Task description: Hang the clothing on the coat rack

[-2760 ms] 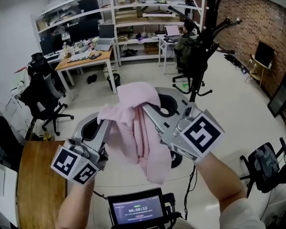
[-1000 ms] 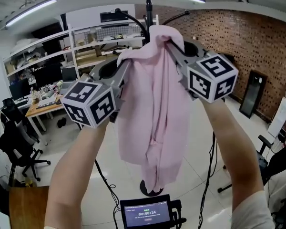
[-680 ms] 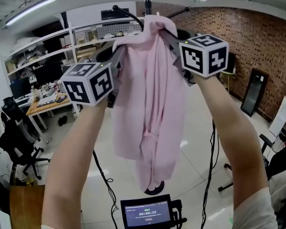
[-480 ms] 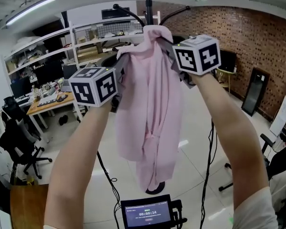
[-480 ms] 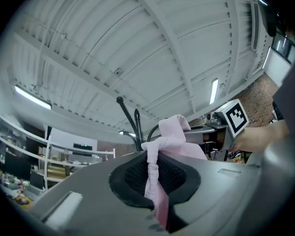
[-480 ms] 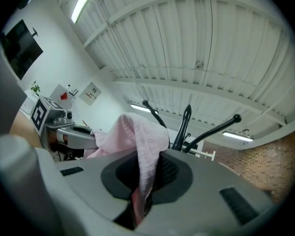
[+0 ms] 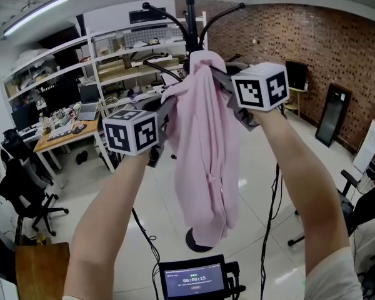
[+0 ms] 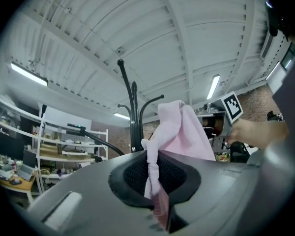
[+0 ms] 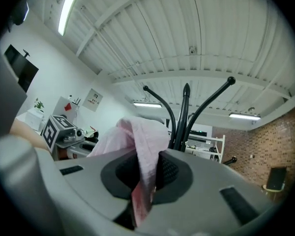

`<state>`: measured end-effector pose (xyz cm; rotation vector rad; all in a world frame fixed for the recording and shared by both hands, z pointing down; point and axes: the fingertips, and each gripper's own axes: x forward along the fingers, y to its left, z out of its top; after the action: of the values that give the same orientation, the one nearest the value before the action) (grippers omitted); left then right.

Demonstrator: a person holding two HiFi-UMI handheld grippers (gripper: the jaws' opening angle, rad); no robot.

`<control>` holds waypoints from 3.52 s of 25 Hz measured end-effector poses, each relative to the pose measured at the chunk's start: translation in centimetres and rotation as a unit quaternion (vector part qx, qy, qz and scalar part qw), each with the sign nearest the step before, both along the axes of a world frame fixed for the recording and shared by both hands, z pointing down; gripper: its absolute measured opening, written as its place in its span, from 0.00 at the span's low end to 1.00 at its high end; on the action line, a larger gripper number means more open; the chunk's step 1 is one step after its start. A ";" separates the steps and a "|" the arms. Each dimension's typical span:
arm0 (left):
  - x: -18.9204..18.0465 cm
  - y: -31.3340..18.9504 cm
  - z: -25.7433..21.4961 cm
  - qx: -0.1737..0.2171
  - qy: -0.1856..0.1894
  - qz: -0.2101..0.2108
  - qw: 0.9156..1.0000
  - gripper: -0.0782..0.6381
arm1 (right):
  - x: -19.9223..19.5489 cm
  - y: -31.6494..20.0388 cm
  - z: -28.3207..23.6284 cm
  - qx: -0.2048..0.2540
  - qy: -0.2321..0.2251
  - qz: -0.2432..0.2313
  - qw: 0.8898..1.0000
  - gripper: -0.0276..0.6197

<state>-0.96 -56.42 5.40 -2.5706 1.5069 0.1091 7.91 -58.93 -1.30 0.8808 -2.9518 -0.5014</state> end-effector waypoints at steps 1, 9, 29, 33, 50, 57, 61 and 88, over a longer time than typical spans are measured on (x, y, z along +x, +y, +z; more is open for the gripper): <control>0.3 0.0 1.1 -0.008 -0.004 0.003 1.000 0.14 | 0.2 0.3 0.5 -0.002 -0.005 -0.005 1.000 0.09; 2.3 0.9 4.9 -0.009 0.008 0.038 0.999 0.15 | 1.4 2.4 2.3 -0.011 -0.063 -0.043 0.997 0.09; 0.4 4.1 7.1 0.031 0.012 0.058 0.998 0.19 | 4.7 4.2 5.6 -0.033 -0.120 -0.082 0.989 0.12; 0.0 4.6 7.8 0.029 0.021 0.056 0.998 0.19 | 5.2 4.2 6.2 -0.036 -0.128 -0.074 0.988 0.13; 0.6 6.9 9.4 0.025 0.051 0.067 0.996 0.19 | 9.4 4.1 9.3 -0.055 -0.150 -0.032 0.987 0.27; 1.0 7.6 9.7 0.022 0.056 0.070 0.996 0.19 | 9.8 4.7 11.1 -0.059 -0.138 -0.023 0.988 0.26; 0.7 7.7 10.1 0.019 0.059 0.071 0.996 0.19 | 9.1 4.9 12.1 -0.063 -0.131 -0.023 0.989 0.27; 1.7 9.9 12.4 0.004 0.092 0.092 0.992 0.19 | 9.0 6.5 17.2 -0.098 -0.119 -0.012 0.988 0.26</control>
<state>0.71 -46.50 17.79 -2.7536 1.3163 0.3826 16.95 -52.39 15.95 0.9437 -3.1550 -0.1067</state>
